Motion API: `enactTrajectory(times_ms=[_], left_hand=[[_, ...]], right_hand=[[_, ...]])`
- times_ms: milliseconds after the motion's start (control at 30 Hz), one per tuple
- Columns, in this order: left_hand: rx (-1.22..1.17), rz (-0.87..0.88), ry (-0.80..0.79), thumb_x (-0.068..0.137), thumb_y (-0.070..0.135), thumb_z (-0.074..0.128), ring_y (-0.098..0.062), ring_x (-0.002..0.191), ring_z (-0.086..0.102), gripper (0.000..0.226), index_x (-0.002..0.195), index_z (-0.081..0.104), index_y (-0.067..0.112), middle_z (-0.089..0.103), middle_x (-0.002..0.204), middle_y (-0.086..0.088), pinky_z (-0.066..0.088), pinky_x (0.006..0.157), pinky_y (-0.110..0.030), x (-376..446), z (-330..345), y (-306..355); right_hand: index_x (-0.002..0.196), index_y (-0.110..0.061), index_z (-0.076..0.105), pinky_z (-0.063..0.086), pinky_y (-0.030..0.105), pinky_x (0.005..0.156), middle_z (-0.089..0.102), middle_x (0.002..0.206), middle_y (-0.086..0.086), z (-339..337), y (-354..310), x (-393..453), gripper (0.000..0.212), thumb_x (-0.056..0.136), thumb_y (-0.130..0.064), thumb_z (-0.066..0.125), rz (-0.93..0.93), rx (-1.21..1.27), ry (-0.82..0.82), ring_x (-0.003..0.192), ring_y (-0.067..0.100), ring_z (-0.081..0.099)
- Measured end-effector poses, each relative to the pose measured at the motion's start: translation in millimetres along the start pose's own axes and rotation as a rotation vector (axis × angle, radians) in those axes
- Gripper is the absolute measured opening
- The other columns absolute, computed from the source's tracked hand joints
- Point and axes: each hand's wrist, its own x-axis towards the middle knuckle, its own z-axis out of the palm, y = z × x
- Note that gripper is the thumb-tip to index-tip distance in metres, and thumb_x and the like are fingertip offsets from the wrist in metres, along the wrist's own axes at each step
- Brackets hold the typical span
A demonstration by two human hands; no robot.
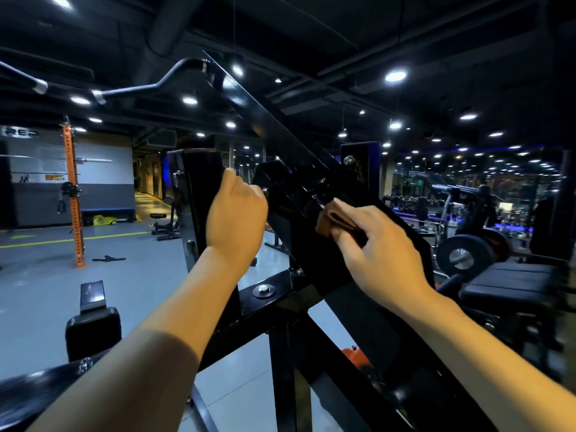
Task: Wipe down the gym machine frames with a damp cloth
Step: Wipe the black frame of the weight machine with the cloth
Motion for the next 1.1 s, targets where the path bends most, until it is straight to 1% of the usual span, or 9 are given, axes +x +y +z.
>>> enactTrajectory(times_ms=[133,267,333,433,500,633,767,967,1100], left_hand=[[0.003,0.017,-0.049,0.079,0.009,0.023,-0.017,0.074,0.054,0.03,0.08,0.051,0.019,0.049,0.066,0.004,0.032,0.112,-0.037,1,-3,0],[0.027,0.016,-0.072,0.081,0.009,0.026,-0.017,0.074,0.054,0.027,0.081,0.052,0.019,0.048,0.065,0.004,0.033,0.111,-0.037,2,-2,1],[0.028,0.013,-0.062,0.08,0.007,0.025,-0.016,0.073,0.054,0.029,0.08,0.051,0.019,0.048,0.065,0.004,0.034,0.111,-0.036,1,-2,1],[0.027,0.005,-0.127,0.08,0.007,0.028,-0.016,0.073,0.053,0.026,0.08,0.051,0.019,0.048,0.065,0.004,0.035,0.111,-0.035,1,-6,-1],[0.015,0.018,-0.12,0.081,0.008,0.029,-0.016,0.074,0.054,0.024,0.08,0.051,0.019,0.048,0.066,0.005,0.036,0.111,-0.035,1,-5,-1],[0.02,0.013,-0.128,0.083,0.009,0.033,-0.015,0.072,0.052,0.02,0.078,0.049,0.021,0.046,0.064,0.006,0.036,0.11,-0.035,2,-2,1],[0.023,0.003,-0.139,0.084,0.01,0.035,-0.015,0.072,0.052,0.018,0.079,0.049,0.02,0.047,0.064,0.005,0.037,0.11,-0.035,1,-3,1],[0.031,0.017,-0.144,0.086,0.012,0.04,-0.015,0.073,0.053,0.012,0.081,0.049,0.019,0.046,0.065,0.005,0.036,0.112,-0.035,1,-2,-1],[0.034,0.011,-0.122,0.085,0.011,0.034,-0.016,0.072,0.05,0.015,0.08,0.047,0.018,0.046,0.065,0.005,0.037,0.112,-0.036,1,-5,-1]], right_hand=[[0.15,-0.045,0.048,0.053,0.038,0.079,0.056,0.129,-0.022,12,-22,24,0.049,0.102,-0.041,0.055,0.014,-0.01,0.038,0.108,0.012,0.059],[0.151,-0.05,0.044,0.048,0.027,0.066,0.052,0.127,-0.028,-4,-14,-15,0.051,0.103,-0.04,0.056,-0.105,-0.021,-0.068,0.099,0.001,0.054],[0.151,-0.049,0.046,0.043,0.025,0.061,0.053,0.122,-0.027,-7,-2,-20,0.05,0.103,-0.042,0.056,-0.052,-0.012,-0.041,0.09,0.001,0.056],[0.153,-0.043,0.045,0.038,0.024,0.062,0.054,0.126,-0.022,3,-6,4,0.05,0.103,-0.041,0.053,0.066,-0.077,0.047,0.098,0.009,0.056],[0.154,-0.043,0.043,0.037,0.021,0.06,0.053,0.129,-0.023,5,-15,5,0.051,0.103,-0.041,0.052,0.019,-0.089,0.028,0.101,0.01,0.056],[0.152,-0.046,0.045,0.045,0.024,0.065,0.053,0.123,-0.026,-13,6,-33,0.051,0.103,-0.043,0.054,-0.035,-0.039,-0.04,0.097,0.004,0.056],[0.154,-0.041,0.044,0.048,0.032,0.065,0.053,0.121,-0.021,-4,8,-16,0.052,0.103,-0.044,0.052,0.086,-0.104,0.057,0.097,0.013,0.057],[0.154,-0.046,0.04,0.046,0.029,0.063,0.05,0.124,-0.026,-11,-2,-43,0.052,0.104,-0.044,0.052,-0.042,-0.087,-0.027,0.097,0.008,0.052],[0.154,-0.042,0.044,0.044,0.031,0.063,0.053,0.122,-0.022,-7,10,-23,0.051,0.104,-0.043,0.052,0.074,-0.079,0.032,0.096,0.013,0.056]])
